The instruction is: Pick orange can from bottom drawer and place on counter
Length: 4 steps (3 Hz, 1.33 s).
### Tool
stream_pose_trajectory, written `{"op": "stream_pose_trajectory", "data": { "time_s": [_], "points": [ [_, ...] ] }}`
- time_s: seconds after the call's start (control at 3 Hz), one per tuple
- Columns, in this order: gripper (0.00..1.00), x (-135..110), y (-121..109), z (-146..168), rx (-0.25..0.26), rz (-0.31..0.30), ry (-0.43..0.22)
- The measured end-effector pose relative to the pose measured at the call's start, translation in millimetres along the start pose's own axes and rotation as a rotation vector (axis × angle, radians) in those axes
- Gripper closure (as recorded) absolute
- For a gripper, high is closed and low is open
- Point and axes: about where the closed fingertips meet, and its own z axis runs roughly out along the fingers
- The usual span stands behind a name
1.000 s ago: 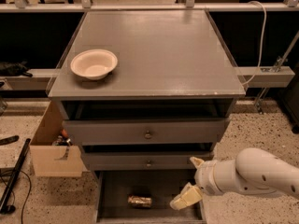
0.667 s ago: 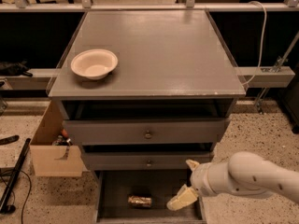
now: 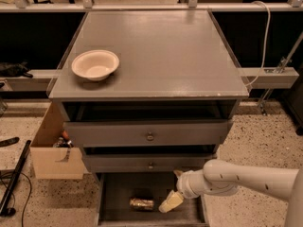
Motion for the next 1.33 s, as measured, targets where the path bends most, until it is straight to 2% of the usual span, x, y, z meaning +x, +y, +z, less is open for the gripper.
{"op": "stream_pose_trajectory", "data": {
  "time_s": [0.33,0.67,1.0,1.33],
  "points": [
    [0.00,0.0,0.0,0.1,0.000,0.000,0.000],
    [0.00,12.4,12.6,38.8,-0.056,0.011,0.024],
    [0.00,39.4,38.3,101.2,-0.130,-0.008,0.044],
    [0.00,40.0,37.2,106.4,-0.132,-0.011,0.050]
  ]
}}
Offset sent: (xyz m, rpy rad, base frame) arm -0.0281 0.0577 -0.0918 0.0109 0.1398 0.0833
